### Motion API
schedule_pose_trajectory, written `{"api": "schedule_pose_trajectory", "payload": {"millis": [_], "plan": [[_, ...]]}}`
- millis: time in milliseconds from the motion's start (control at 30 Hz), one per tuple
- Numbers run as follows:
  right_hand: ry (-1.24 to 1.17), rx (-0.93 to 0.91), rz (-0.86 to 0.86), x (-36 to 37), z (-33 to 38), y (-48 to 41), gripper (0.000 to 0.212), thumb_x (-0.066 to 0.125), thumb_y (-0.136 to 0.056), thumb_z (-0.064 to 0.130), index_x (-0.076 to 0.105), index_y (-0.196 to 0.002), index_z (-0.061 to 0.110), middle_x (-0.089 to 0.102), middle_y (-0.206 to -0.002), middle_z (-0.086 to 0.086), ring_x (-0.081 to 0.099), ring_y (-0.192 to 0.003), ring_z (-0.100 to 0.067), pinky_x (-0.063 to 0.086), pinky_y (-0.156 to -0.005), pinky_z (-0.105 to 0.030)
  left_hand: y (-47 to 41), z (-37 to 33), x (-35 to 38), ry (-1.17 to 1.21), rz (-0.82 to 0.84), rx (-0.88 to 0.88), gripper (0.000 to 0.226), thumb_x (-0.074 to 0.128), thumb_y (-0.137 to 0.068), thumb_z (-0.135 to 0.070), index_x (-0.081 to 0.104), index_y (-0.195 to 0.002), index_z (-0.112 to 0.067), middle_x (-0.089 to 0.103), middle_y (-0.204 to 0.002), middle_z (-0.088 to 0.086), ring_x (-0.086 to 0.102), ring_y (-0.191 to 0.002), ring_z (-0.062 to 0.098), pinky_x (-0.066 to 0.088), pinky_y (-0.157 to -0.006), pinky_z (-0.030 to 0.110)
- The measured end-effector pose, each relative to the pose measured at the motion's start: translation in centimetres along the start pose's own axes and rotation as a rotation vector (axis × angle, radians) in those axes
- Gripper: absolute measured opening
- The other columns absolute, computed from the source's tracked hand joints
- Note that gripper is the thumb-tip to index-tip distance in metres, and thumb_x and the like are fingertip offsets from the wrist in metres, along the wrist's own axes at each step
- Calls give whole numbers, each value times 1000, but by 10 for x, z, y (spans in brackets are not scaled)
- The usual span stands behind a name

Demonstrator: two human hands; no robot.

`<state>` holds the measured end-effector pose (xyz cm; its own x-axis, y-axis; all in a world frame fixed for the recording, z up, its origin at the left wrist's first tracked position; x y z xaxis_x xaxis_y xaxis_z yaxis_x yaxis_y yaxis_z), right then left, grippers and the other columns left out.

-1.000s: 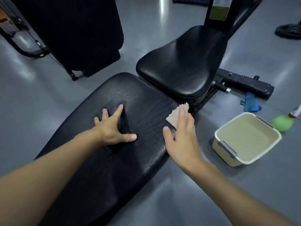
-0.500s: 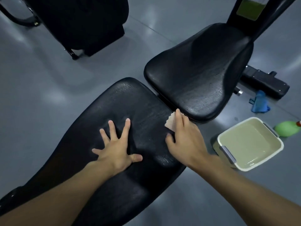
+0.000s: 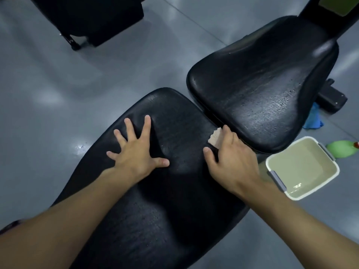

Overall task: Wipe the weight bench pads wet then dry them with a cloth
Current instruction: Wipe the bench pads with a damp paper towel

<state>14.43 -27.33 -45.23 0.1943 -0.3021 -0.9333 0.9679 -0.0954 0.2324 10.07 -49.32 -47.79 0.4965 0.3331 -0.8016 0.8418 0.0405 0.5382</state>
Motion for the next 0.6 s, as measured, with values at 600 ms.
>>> {"api": "schedule_pose_trajectory", "payload": {"millis": [600], "plan": [[47,-119,-47,3,66,-87,29,35,-104,23,42,-128,7,60,-120,-16,63,-95,-36,30,-65,-35,-4,9,3,29,-7,60,132,83,-69,-47,-27,-140,-56,-37,-156,0,-35,-141,37,3,-104,80]]}}
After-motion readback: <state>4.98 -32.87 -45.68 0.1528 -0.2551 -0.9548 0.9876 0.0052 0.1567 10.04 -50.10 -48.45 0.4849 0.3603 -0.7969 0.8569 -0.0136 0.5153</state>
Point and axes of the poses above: each hand's wrist, its own y-axis away from the middle knuckle, its own x-axis out of the palm, z = x × y, the point moved 5 cm from there along -y, towards the middle knuckle
